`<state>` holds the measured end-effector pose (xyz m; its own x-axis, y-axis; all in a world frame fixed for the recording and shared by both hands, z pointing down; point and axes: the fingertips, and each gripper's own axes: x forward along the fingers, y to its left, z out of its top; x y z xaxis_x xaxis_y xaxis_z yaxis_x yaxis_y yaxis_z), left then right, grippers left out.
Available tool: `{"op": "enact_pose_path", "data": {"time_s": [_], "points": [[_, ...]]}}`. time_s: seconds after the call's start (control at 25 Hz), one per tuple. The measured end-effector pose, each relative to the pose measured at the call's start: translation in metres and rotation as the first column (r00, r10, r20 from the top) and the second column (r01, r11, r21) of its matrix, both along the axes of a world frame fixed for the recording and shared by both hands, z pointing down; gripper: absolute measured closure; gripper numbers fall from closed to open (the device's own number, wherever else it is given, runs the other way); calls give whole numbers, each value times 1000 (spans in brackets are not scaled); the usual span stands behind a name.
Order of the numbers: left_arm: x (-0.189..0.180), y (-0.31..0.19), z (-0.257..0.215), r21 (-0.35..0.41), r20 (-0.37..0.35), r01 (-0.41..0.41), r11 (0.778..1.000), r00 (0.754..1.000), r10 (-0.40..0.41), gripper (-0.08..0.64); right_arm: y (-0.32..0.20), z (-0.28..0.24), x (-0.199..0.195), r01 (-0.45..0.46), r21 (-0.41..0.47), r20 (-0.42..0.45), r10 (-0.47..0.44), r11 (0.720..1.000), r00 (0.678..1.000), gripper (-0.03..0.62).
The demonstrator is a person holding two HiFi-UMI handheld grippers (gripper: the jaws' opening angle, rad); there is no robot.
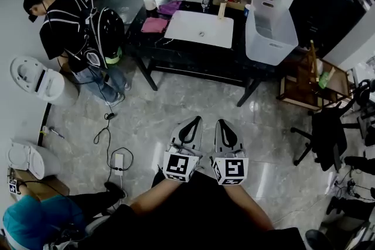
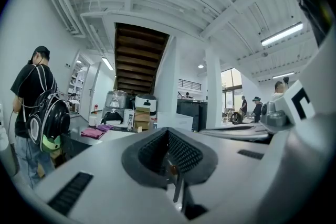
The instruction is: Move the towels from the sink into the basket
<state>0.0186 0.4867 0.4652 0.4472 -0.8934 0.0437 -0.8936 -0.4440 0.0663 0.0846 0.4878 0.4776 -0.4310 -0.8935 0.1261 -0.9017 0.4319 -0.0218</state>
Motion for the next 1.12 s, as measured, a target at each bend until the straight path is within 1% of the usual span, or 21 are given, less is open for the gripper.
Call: {"op": "enact_pose_path", "data": {"time_s": [0.12, 0.36, 0.44, 0.64, 0.72, 0.84, 1.0, 1.04, 1.12], "points": [[-8, -21, 8, -17, -2, 6, 1000, 1000, -6, 557, -18, 10, -3, -7, -24, -26, 7, 1000, 1000, 572], [-30, -83, 6, -7, -7, 15, 1000, 1000, -15, 557, -77, 9, -17, 1, -33, -38, -2, 999, 999, 572], [-44, -106, 11, -15, -4, 11, 1000, 1000, -11, 557, -98, 13, -26, 9, -45, -51, -11, 999, 999, 572], [-91, -172, 18, -42, 17, 40, 998, 999, -40, 557, -156, 25, -54, 25, -86, -79, -32, 996, 996, 572], [-103, -196, 21, -69, 6, 33, 997, 999, -33, 557, -180, 25, -68, 26, -99, -88, -34, 995, 995, 572], [-112, -226, 27, -105, -22, 14, 994, 1000, -17, 557, -217, 22, -86, 20, -116, -112, -33, 993, 993, 572], [-122, -265, 26, -105, -32, -27, 994, 999, 24, 557, -261, 21, -110, 11, -121, -107, -24, 993, 994, 572], [-125, -275, 25, -108, -43, -41, 993, 998, 36, 557, -270, 22, -116, 12, -121, -101, -25, 993, 995, 572], [-134, -289, 23, -136, -94, -63, 989, 994, 50, 557, -284, 26, -132, 20, -132, -85, -32, 991, 996, 572]]}}
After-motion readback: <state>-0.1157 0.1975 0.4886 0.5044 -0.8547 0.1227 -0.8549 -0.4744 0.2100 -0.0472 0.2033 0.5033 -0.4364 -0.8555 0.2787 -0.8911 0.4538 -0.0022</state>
